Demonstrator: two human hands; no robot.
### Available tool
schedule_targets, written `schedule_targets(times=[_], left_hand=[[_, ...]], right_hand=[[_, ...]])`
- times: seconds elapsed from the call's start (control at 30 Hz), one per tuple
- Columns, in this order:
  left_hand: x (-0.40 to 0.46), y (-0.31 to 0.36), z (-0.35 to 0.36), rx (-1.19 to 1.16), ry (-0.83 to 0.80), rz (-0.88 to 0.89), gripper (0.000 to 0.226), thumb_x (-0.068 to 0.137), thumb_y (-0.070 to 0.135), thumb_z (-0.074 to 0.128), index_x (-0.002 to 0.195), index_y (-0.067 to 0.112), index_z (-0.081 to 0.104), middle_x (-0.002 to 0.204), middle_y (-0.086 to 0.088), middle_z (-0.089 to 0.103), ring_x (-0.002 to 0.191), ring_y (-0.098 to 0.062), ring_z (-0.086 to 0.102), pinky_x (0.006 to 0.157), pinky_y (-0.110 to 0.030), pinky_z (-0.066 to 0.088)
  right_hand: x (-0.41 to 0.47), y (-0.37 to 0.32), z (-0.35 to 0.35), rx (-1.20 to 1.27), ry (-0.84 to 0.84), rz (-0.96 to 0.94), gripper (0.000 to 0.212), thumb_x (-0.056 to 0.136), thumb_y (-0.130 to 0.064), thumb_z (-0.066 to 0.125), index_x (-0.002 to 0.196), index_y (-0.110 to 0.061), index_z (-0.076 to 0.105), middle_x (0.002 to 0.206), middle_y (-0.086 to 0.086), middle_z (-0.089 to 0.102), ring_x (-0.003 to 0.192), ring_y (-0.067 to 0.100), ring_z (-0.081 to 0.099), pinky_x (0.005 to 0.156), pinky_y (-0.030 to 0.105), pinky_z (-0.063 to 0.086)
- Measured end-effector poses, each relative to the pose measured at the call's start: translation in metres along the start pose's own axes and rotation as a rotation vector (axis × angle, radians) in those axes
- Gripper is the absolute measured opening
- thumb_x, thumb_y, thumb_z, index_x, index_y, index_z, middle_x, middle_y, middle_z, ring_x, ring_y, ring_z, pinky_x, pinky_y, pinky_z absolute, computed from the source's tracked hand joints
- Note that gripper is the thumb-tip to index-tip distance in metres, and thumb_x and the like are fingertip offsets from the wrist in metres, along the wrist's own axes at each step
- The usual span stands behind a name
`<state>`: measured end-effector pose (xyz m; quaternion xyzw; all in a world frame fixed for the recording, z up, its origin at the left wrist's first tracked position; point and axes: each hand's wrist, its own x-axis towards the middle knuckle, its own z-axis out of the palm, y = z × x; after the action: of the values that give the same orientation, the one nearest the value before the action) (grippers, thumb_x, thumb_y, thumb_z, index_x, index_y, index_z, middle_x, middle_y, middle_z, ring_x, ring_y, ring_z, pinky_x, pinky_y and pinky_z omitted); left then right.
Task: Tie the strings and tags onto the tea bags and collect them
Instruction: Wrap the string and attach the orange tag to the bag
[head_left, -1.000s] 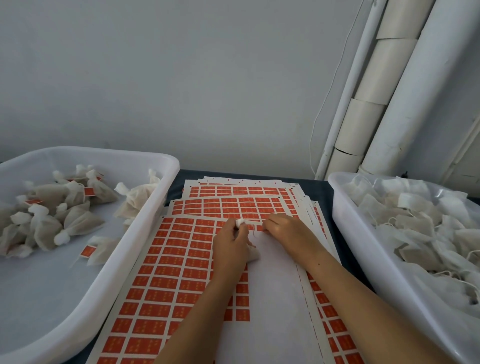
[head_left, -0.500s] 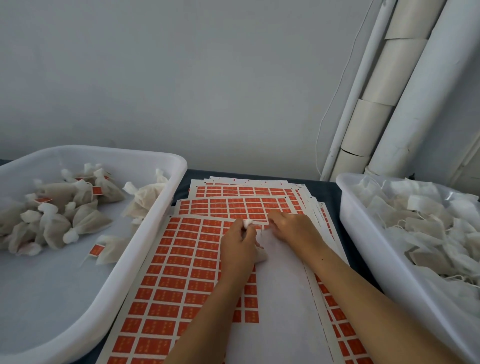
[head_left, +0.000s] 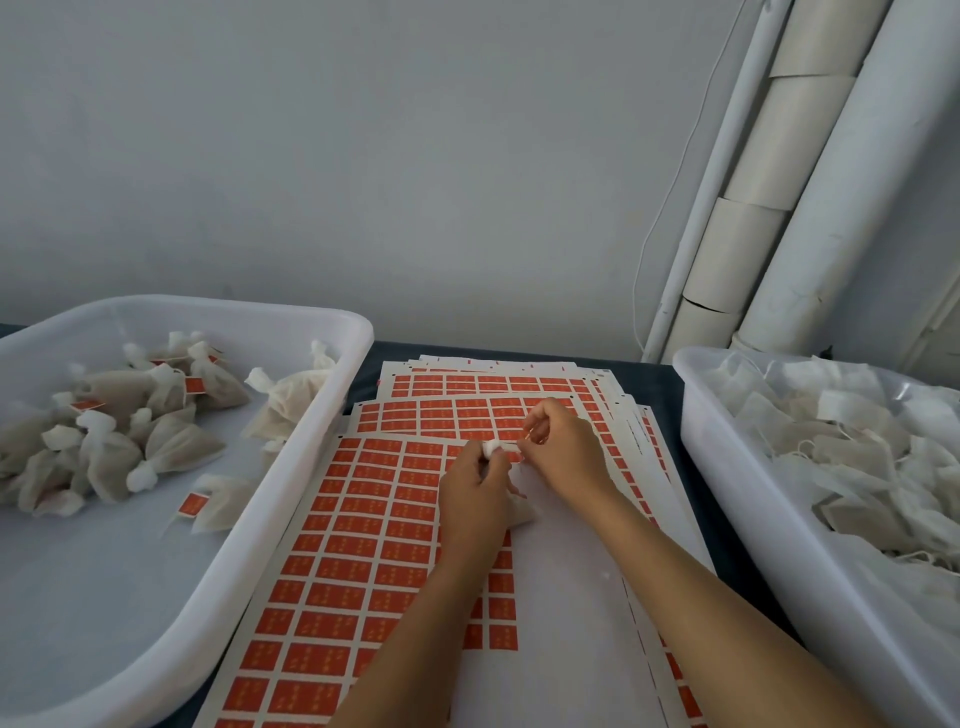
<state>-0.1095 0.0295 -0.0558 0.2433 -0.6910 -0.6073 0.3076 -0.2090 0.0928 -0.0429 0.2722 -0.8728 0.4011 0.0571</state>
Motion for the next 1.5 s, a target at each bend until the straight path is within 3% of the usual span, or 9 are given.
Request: schedule_targets(times=[0.17,0.27,0.4,0.6,0.83,1.0,1.13,1.3,1.5], left_hand=[[0.000,0.001,0.000,0.020,-0.010,-0.010,0.024,0.097,0.021,0.047,0.075,0.022,0.053,0.070,0.005,0.058,0.061,-0.006,0.055,0.051,-0.006,0.042],[0.001,0.002,0.000,0.000,-0.024,-0.053,0.020,0.096,0.022,0.049,0.077,0.021,0.056,0.074,0.002,0.061,0.067,-0.010,0.058,0.059,-0.013,0.047],[0.001,0.002,-0.001,-0.037,-0.065,-0.075,0.011,0.094,0.025,0.053,0.085,0.024,0.059,0.084,0.000,0.063,0.078,-0.016,0.060,0.072,-0.023,0.051],[-0.001,0.009,-0.004,-0.120,-0.156,-0.044,0.008,0.091,0.026,0.059,0.085,0.024,0.064,0.070,0.010,0.064,0.065,-0.010,0.060,0.060,-0.018,0.050],[-0.004,0.014,-0.010,-0.251,-0.226,-0.034,0.008,0.088,0.015,0.063,0.080,0.016,0.067,0.068,0.011,0.066,0.062,-0.005,0.063,0.052,-0.019,0.052],[-0.009,0.015,-0.009,-0.220,-0.280,0.050,0.007,0.088,0.015,0.062,0.083,0.014,0.067,0.071,0.008,0.067,0.063,-0.009,0.064,0.051,-0.019,0.052],[-0.008,0.015,-0.008,-0.179,-0.336,0.097,0.007,0.089,0.015,0.062,0.087,0.010,0.067,0.074,0.003,0.068,0.067,-0.013,0.066,0.053,-0.022,0.053],[-0.009,0.016,-0.008,-0.148,-0.393,0.108,0.009,0.089,0.017,0.061,0.084,0.013,0.067,0.075,0.007,0.068,0.069,-0.010,0.065,0.053,-0.022,0.054],[-0.008,0.019,-0.015,-0.246,-0.505,0.007,0.013,0.095,0.014,0.051,0.098,0.009,0.062,0.087,-0.003,0.072,0.079,-0.019,0.069,0.053,-0.028,0.056]], right_hand=[[0.000,-0.011,0.001,0.355,0.279,0.199,0.015,0.088,-0.011,0.060,0.088,-0.024,0.054,0.084,-0.012,0.057,0.082,0.015,0.064,0.064,0.020,0.054],[-0.003,-0.015,-0.013,0.683,0.434,0.346,0.014,0.091,-0.009,0.057,0.100,-0.019,0.059,0.097,-0.003,0.062,0.082,0.016,0.067,0.064,0.024,0.058],[-0.021,-0.016,-0.033,0.870,0.340,0.432,0.027,0.086,-0.014,0.065,0.113,-0.014,0.064,0.106,0.000,0.066,0.089,0.015,0.067,0.076,0.028,0.058],[-0.059,-0.012,-0.047,1.152,0.166,0.476,0.023,0.081,-0.025,0.065,0.103,-0.018,0.066,0.102,-0.001,0.071,0.094,0.015,0.068,0.081,0.028,0.054],[-0.076,-0.011,-0.036,1.154,0.124,0.320,0.041,0.073,-0.034,0.068,0.112,-0.028,0.057,0.108,-0.008,0.067,0.104,0.015,0.064,0.075,0.025,0.056],[-0.073,-0.015,-0.034,1.008,0.094,0.210,0.080,0.060,-0.046,0.075,0.128,-0.049,0.034,0.108,-0.018,0.061,0.098,0.010,0.065,0.068,0.025,0.056],[-0.071,-0.015,-0.031,0.922,0.132,0.166,0.072,0.064,-0.041,0.074,0.125,-0.047,0.036,0.094,-0.024,0.065,0.090,0.003,0.066,0.062,0.018,0.053],[-0.067,-0.008,-0.031,0.861,0.193,0.144,0.057,0.076,-0.020,0.075,0.121,-0.038,0.044,0.091,-0.015,0.070,0.084,0.008,0.069,0.070,0.019,0.055],[-0.067,-0.004,-0.037,0.873,0.247,0.142,0.048,0.076,-0.020,0.075,0.112,-0.037,0.049,0.106,-0.001,0.068,0.087,0.010,0.069,0.063,0.012,0.051]])
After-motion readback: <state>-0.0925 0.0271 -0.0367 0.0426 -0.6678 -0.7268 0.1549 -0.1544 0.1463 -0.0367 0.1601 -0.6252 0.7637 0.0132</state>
